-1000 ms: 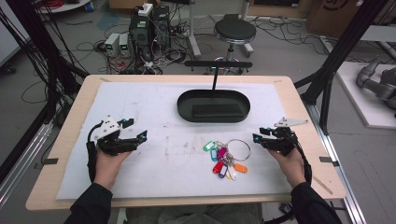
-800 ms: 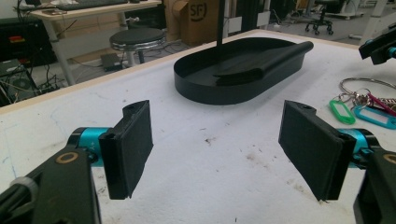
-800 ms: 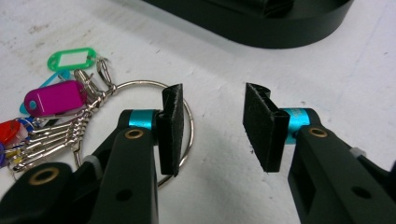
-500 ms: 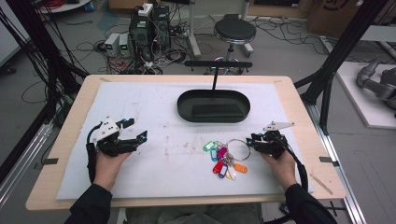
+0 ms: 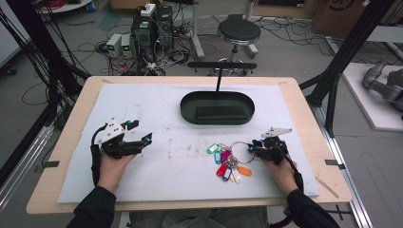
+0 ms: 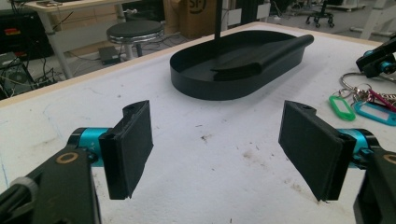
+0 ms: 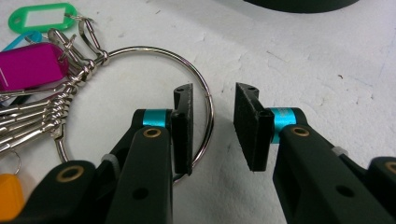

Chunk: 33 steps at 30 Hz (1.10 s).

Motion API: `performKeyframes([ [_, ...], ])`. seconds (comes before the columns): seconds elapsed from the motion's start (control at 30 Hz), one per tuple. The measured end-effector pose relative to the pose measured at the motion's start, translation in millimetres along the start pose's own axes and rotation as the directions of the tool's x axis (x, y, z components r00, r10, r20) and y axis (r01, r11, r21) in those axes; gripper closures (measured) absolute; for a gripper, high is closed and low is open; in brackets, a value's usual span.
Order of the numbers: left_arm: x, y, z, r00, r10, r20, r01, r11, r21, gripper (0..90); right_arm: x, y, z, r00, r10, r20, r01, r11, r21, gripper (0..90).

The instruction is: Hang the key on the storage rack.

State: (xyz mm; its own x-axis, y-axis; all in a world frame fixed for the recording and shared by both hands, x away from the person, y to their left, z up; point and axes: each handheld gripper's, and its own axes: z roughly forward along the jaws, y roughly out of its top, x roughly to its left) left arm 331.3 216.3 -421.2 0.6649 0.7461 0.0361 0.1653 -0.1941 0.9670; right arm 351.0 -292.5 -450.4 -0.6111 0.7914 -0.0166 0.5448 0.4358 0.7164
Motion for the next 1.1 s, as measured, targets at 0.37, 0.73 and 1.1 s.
performKeyframes([
  [0.37, -3.4, -0.3, 2.8, 1.0, 0.01, 0.002, -0.01, 0.9997, 0.021, 26.0, 1.6, 1.3, 0.2, 0.9995, -0.007, -0.03, 0.008, 1.0, 0.006, 87.0],
  [0.73, -4.9, -1.3, 3.0, 1.0, 0.007, 0.0, -0.007, 0.9998, 0.02, 25.9, -0.6, 9.1, -15.3, 0.9992, 0.012, -0.038, -0.016, 0.994, -0.105, 87.3],
  [1.1, -6.1, -0.6, 2.8, 0.9999, 0.013, -0.002, -0.013, 0.9997, 0.02, 25.9, 6.7, 16.2, -28.6, 0.9953, 0.019, -0.095, -0.039, 0.976, -0.213, 87.2],
])
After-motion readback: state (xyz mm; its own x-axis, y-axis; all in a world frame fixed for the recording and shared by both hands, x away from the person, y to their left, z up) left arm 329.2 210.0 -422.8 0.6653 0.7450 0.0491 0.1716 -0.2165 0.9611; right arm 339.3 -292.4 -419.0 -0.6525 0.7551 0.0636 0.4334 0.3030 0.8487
